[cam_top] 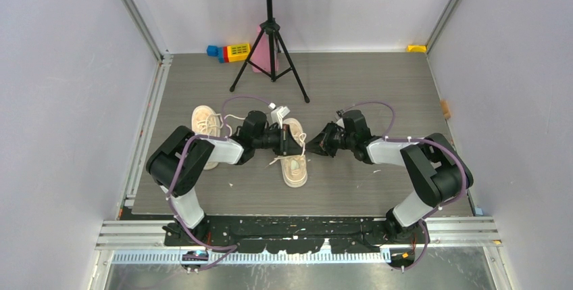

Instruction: Tie the shoes

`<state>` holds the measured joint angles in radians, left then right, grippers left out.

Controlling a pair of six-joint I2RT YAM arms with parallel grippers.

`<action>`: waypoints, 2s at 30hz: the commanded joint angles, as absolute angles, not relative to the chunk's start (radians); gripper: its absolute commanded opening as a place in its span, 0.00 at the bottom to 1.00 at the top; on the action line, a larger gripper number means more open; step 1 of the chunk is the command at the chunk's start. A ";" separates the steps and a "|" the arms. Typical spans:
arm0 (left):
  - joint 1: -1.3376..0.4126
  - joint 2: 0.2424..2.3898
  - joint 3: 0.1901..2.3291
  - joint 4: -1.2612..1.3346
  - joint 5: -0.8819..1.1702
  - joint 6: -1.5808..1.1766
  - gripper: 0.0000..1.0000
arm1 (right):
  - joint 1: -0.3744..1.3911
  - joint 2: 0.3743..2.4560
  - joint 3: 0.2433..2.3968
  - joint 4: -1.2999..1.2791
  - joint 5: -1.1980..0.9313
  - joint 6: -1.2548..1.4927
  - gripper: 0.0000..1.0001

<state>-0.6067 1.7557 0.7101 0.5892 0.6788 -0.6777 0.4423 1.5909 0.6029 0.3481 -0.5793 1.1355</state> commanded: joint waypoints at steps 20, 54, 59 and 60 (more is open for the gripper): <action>-0.609 1.374 0.809 -0.069 0.438 -0.383 0.37 | 0.465 1.492 0.737 0.095 -0.535 0.987 0.00; -0.669 1.740 1.208 -0.214 0.409 -0.325 0.20 | 0.503 1.487 0.802 0.006 -0.492 0.920 0.00; -0.668 1.657 1.132 -0.187 0.351 -0.316 0.00 | 0.505 1.484 0.798 -0.015 -0.479 0.922 0.00; -0.667 1.634 1.116 -0.184 0.332 -0.316 0.00 | 0.505 1.482 0.796 -0.026 -0.471 0.922 0.00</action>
<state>-0.6659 1.7485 1.1679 -0.1986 0.3771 -0.3309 0.4976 1.5173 0.7650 -0.0105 -0.4961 0.9367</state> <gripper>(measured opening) 0.019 0.018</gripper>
